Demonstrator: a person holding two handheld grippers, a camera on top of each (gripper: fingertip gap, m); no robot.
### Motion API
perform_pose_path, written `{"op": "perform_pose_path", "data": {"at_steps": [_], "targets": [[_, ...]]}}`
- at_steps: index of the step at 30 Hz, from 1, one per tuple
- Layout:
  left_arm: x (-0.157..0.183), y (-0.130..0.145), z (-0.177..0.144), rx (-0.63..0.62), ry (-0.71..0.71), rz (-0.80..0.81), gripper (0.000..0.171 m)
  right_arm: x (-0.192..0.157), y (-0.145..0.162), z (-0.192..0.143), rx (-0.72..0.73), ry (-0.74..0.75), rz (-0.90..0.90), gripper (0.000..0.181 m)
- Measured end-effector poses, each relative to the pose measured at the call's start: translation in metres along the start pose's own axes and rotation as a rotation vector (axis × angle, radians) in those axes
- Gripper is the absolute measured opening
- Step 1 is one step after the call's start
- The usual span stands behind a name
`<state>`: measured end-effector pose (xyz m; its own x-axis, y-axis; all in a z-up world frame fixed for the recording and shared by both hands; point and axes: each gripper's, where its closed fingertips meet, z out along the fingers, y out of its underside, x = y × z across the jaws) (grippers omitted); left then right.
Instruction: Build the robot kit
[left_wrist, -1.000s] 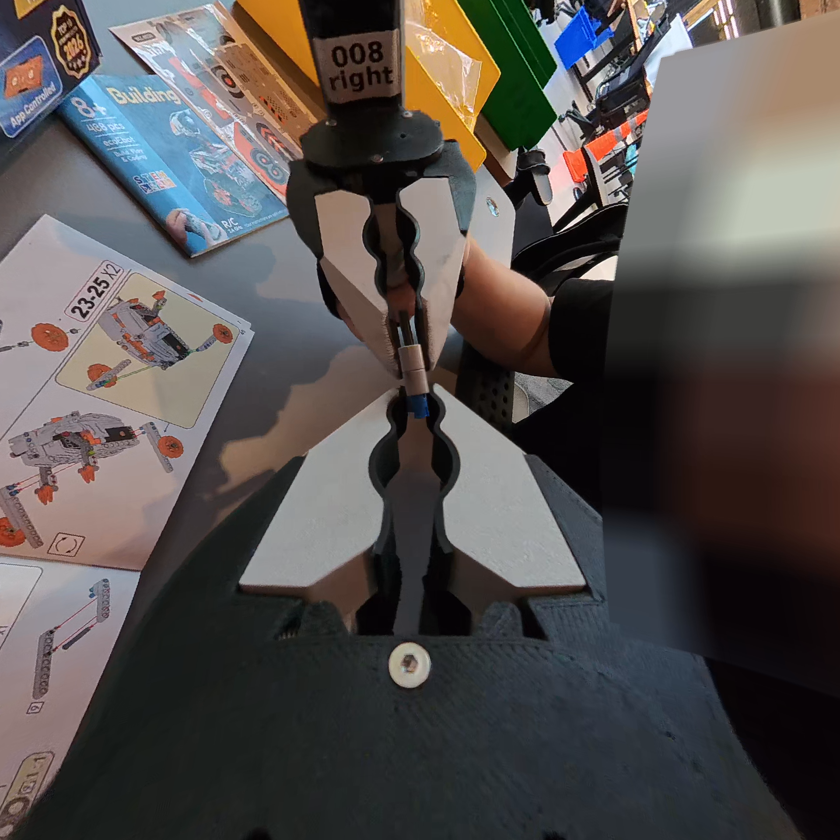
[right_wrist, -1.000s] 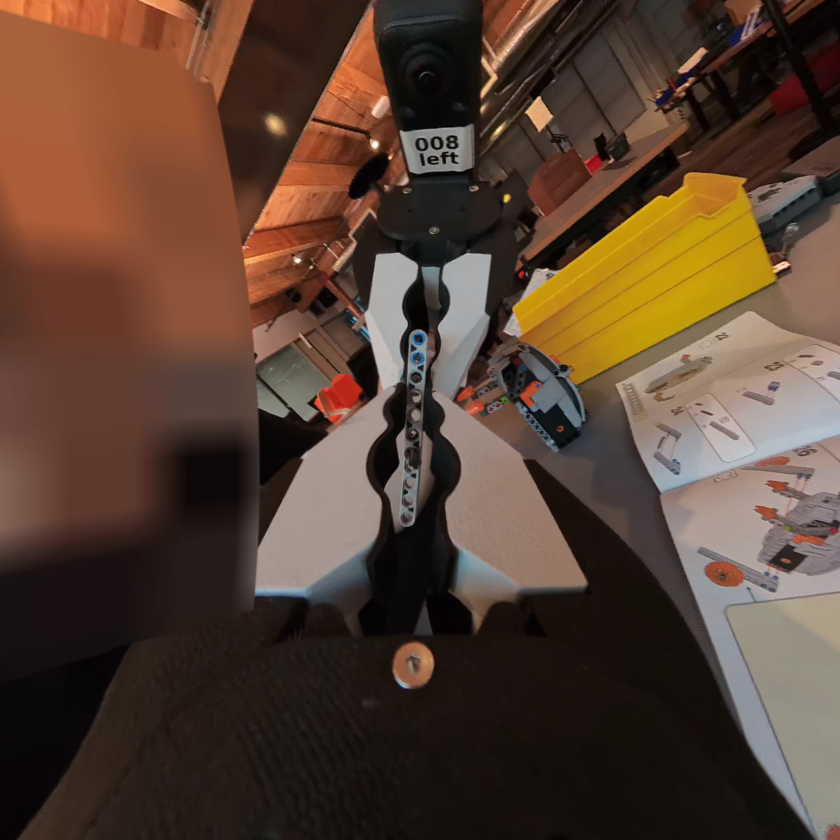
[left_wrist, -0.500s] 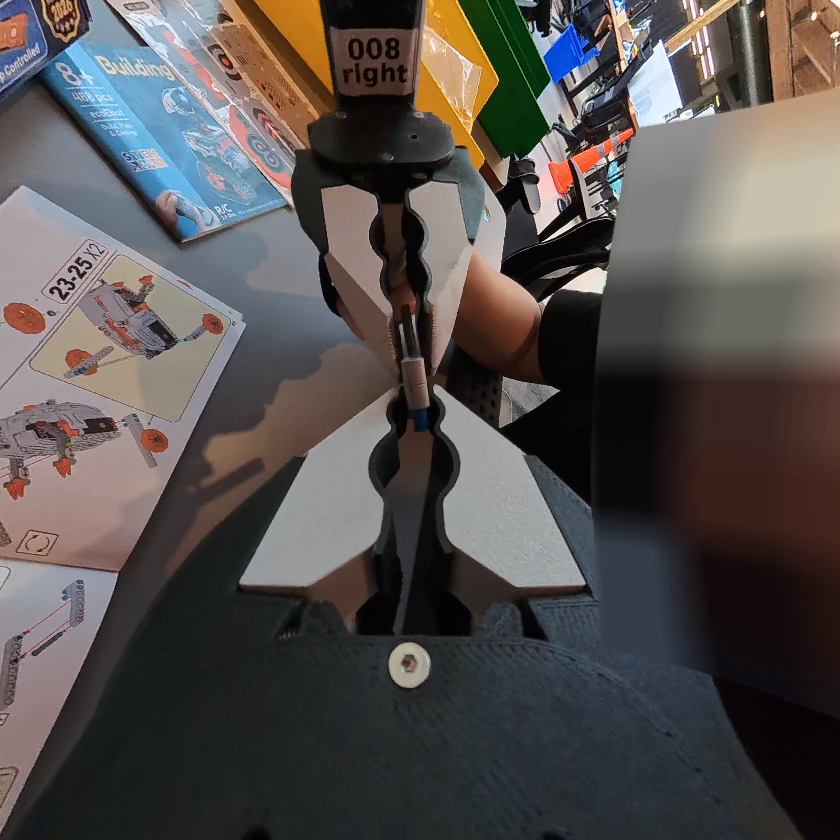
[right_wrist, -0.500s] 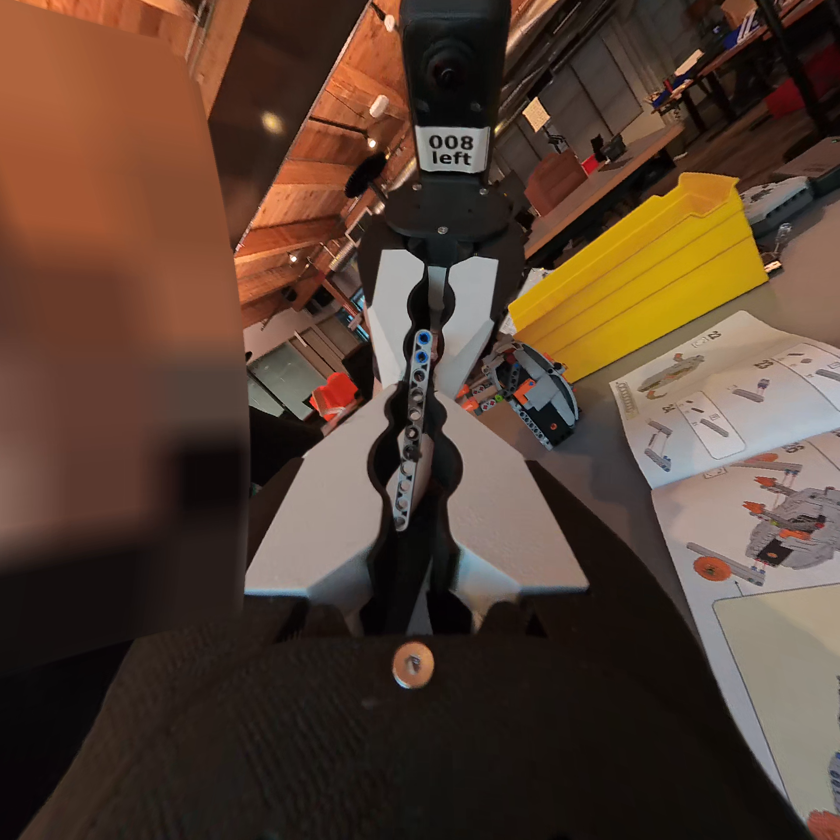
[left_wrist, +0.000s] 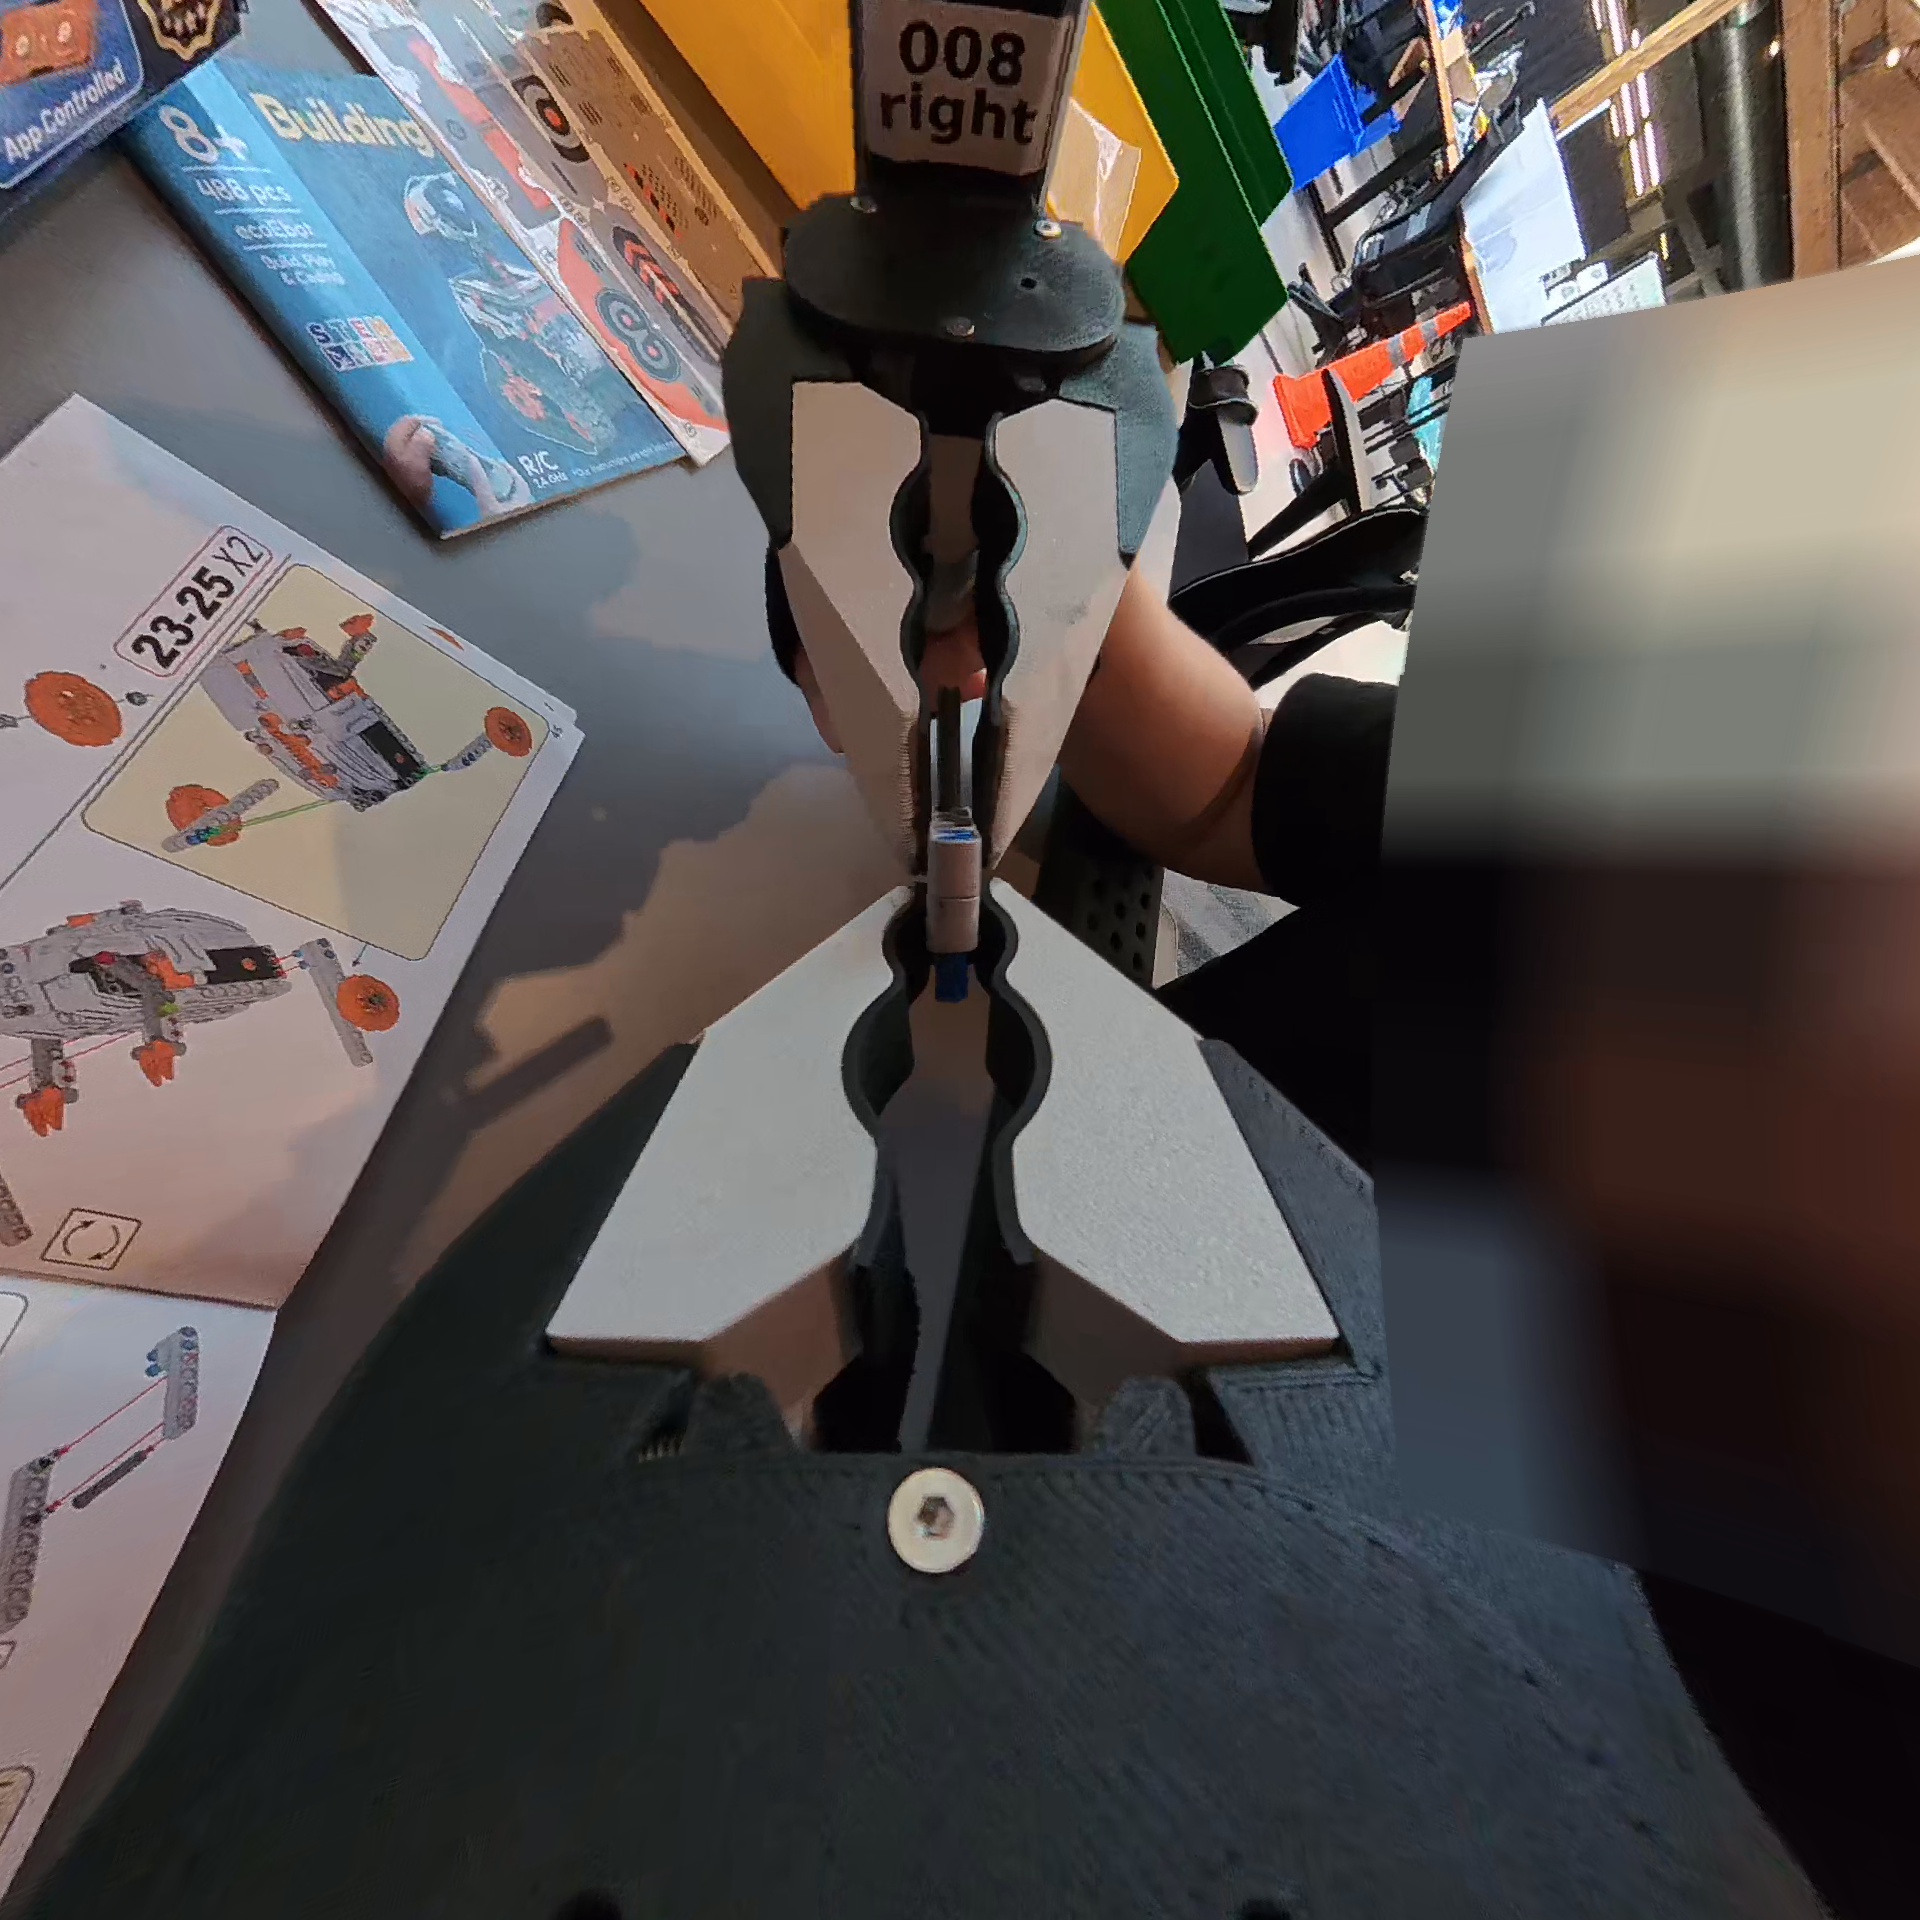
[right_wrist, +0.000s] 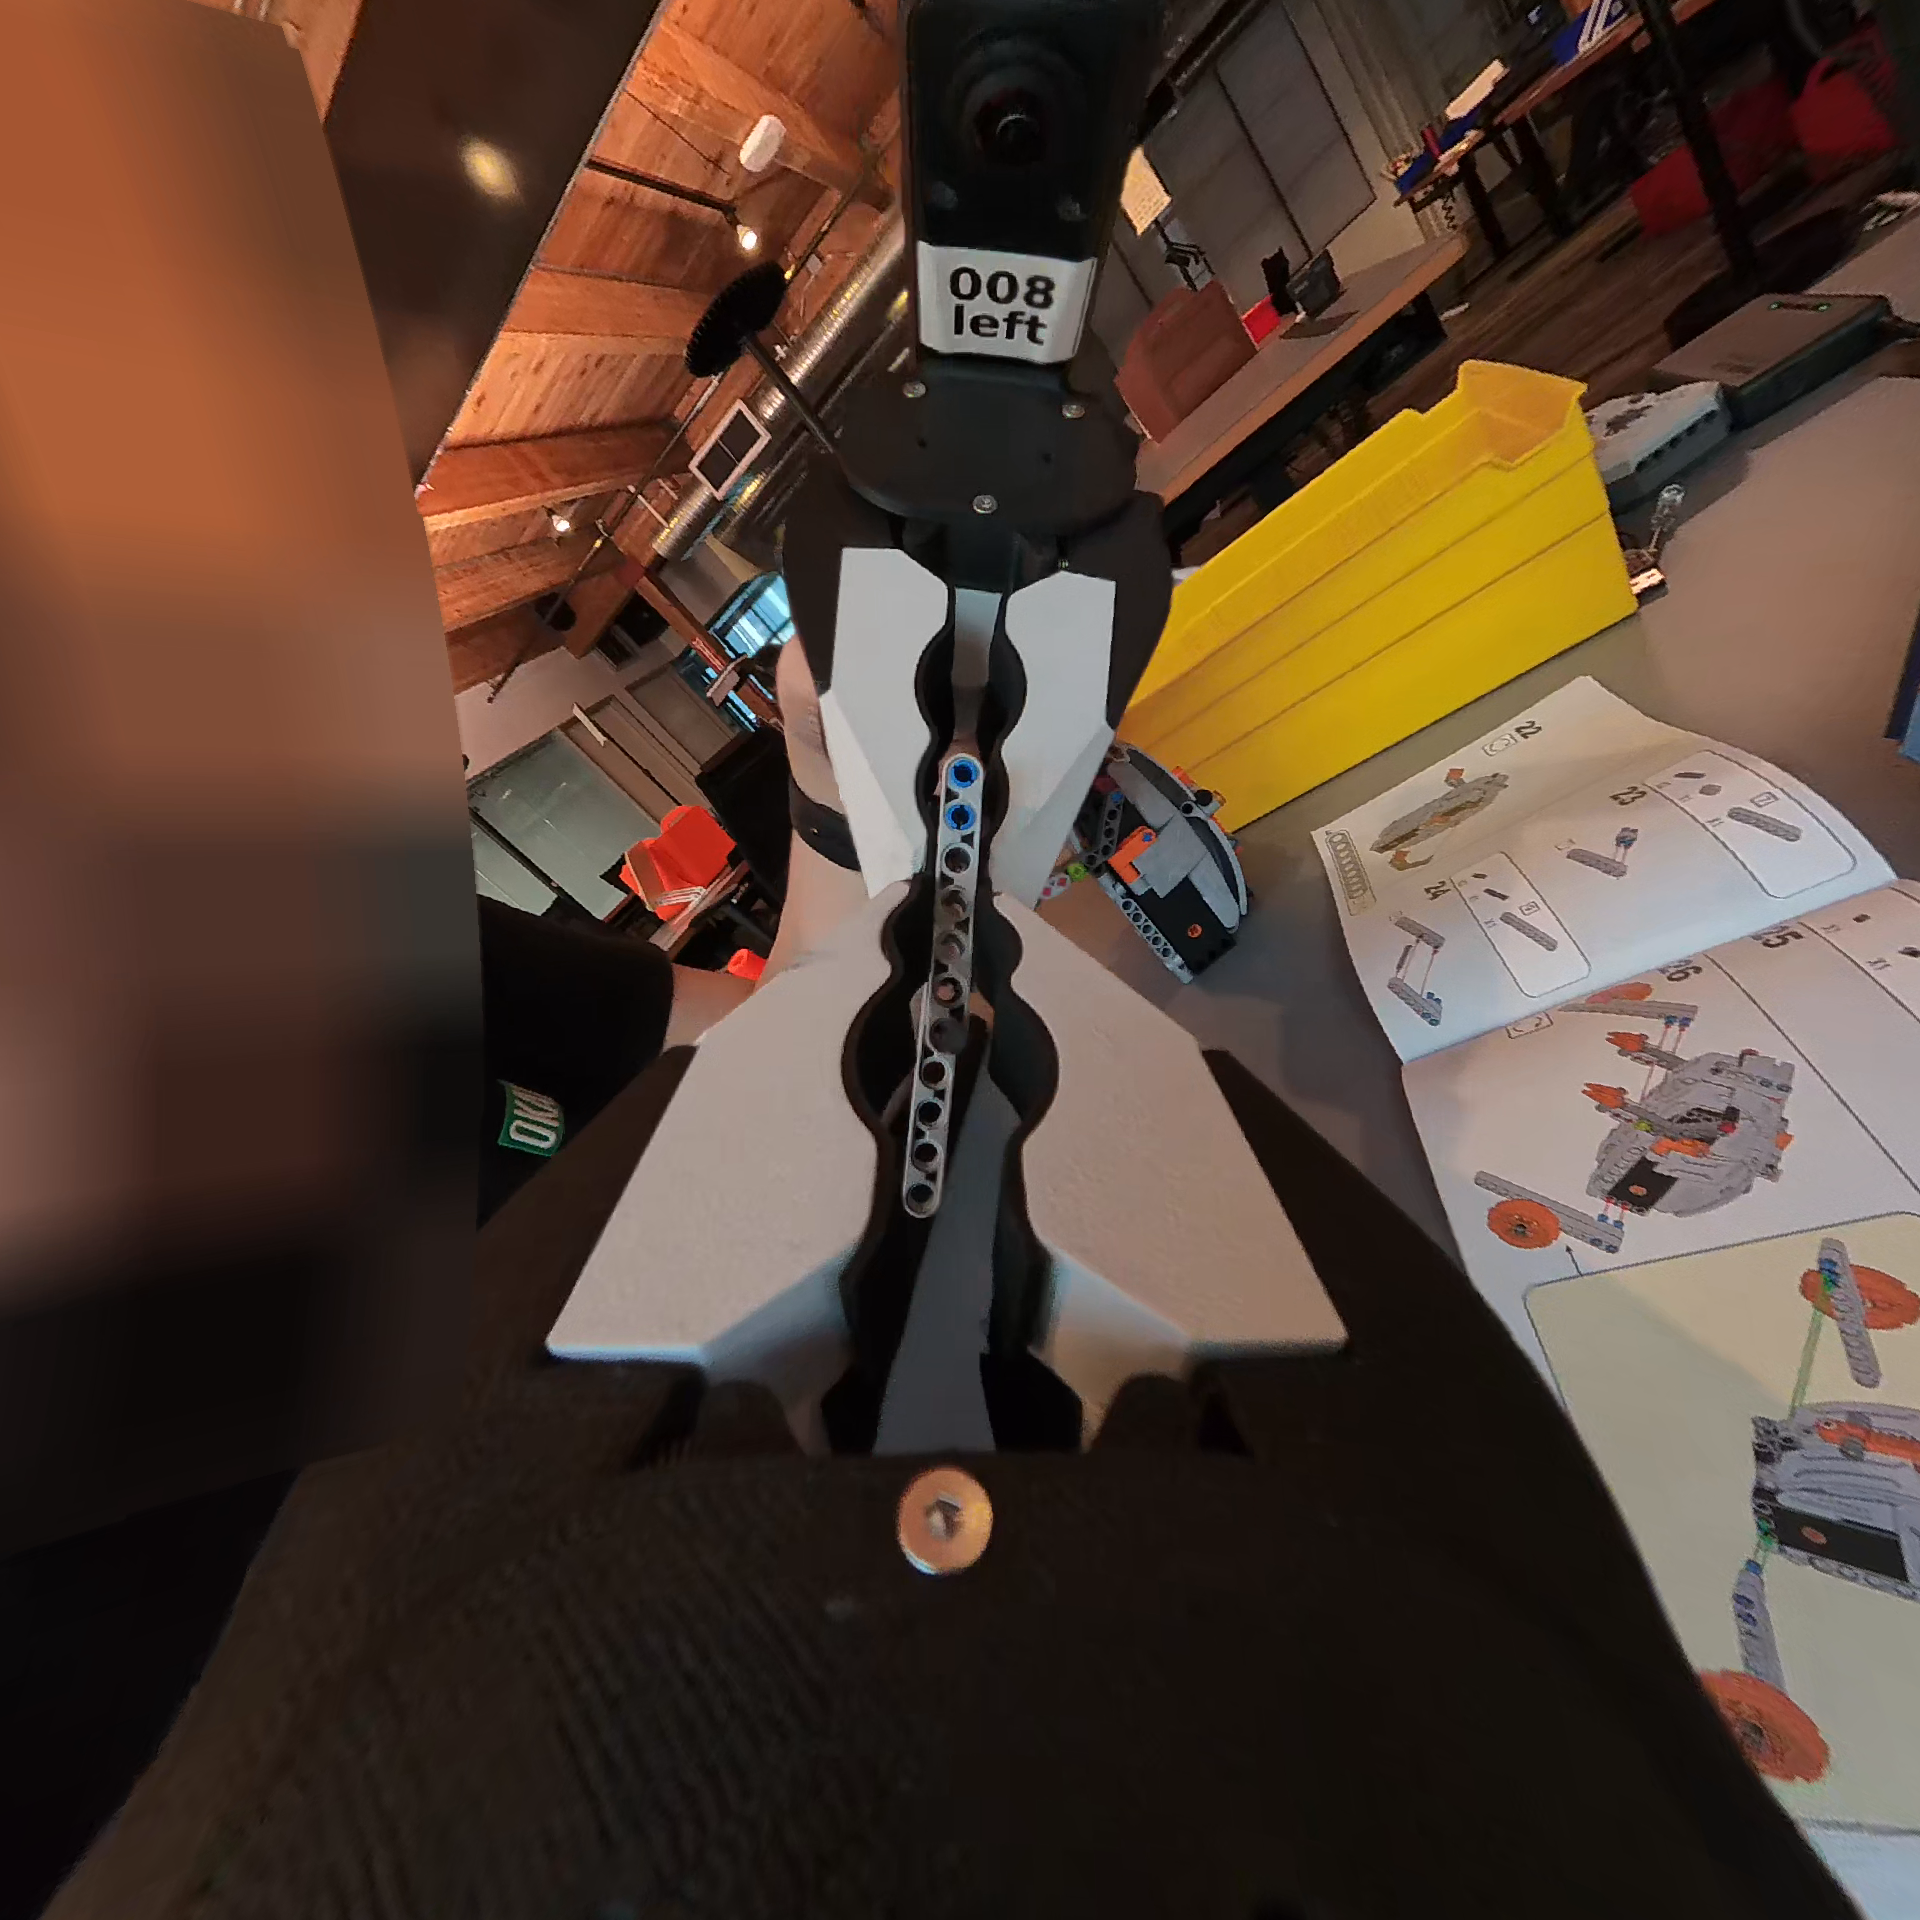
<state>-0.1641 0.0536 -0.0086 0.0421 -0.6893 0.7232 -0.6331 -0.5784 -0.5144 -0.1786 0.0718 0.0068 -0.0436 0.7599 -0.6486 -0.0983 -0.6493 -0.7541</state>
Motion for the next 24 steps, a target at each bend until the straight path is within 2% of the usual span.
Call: {"op": "perform_pose_path", "data": {"at_steps": [16, 24], "targets": [[0.005, -0.013, 0.003, 0.062, 0.030, 0.047, 0.006, -0.006, -0.006, -0.010, -0.072, 0.137, -0.141, 0.006], [0.006, -0.011, 0.004, 0.045, 0.003, 0.099, 0.006, -0.007, -0.004, -0.010, -0.068, 0.092, -0.091, 0.006]]}}
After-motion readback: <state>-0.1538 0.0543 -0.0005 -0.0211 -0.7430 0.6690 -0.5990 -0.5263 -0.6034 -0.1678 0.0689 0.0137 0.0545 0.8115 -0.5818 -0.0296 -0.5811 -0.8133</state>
